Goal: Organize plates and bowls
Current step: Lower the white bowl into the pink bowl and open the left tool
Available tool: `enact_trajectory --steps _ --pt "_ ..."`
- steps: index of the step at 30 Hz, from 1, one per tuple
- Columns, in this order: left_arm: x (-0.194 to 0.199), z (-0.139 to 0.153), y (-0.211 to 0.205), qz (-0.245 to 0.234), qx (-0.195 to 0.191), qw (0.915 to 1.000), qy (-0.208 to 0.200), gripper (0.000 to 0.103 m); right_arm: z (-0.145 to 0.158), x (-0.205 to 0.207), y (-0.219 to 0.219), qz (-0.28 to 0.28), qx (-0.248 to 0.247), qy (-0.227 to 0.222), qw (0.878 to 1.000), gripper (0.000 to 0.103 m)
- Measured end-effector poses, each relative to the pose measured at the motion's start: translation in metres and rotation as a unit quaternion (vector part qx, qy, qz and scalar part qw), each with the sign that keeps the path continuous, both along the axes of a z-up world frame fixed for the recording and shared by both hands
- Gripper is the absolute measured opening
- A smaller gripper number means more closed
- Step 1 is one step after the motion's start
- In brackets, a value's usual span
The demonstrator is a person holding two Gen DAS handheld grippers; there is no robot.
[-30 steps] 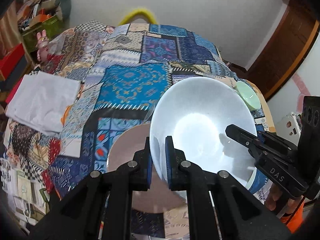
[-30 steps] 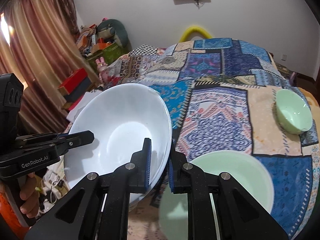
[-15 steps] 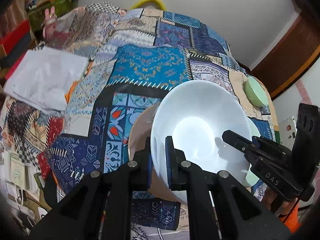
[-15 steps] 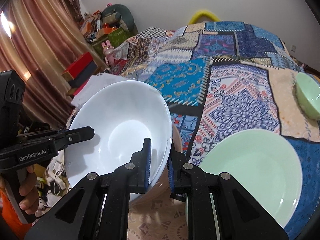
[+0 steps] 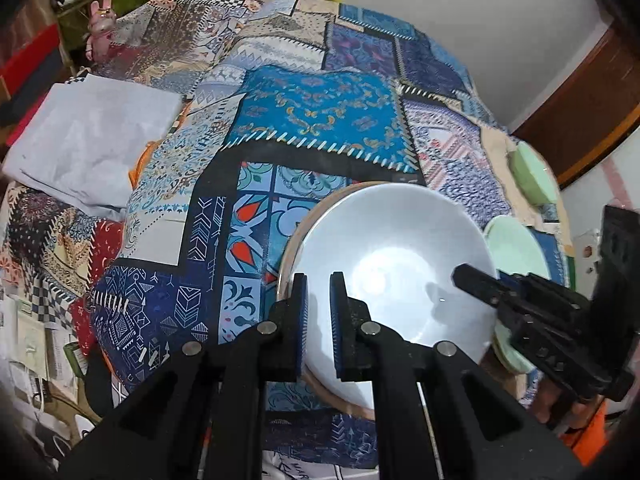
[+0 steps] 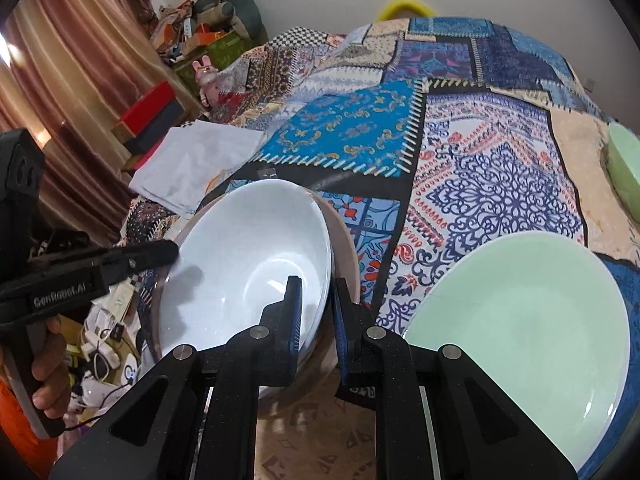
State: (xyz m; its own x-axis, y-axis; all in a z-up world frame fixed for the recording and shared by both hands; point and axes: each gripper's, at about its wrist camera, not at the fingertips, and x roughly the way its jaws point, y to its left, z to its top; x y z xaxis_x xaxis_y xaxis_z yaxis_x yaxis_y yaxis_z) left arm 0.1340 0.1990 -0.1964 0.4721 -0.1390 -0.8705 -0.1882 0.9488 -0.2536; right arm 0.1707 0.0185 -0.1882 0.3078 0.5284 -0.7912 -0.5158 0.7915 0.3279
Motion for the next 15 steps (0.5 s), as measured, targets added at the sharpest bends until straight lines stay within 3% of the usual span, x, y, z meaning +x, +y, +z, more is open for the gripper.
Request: enact_trajectory --steps 11,15 --pt "0.003 0.013 -0.005 -0.001 0.013 0.9998 -0.015 0.009 0.003 -0.004 0.005 0.024 -0.032 -0.021 0.999 0.014" --pt "0.001 0.028 -0.016 -0.009 0.04 0.9986 -0.033 0.009 0.007 -0.005 0.002 0.026 -0.033 -0.027 0.999 0.016"
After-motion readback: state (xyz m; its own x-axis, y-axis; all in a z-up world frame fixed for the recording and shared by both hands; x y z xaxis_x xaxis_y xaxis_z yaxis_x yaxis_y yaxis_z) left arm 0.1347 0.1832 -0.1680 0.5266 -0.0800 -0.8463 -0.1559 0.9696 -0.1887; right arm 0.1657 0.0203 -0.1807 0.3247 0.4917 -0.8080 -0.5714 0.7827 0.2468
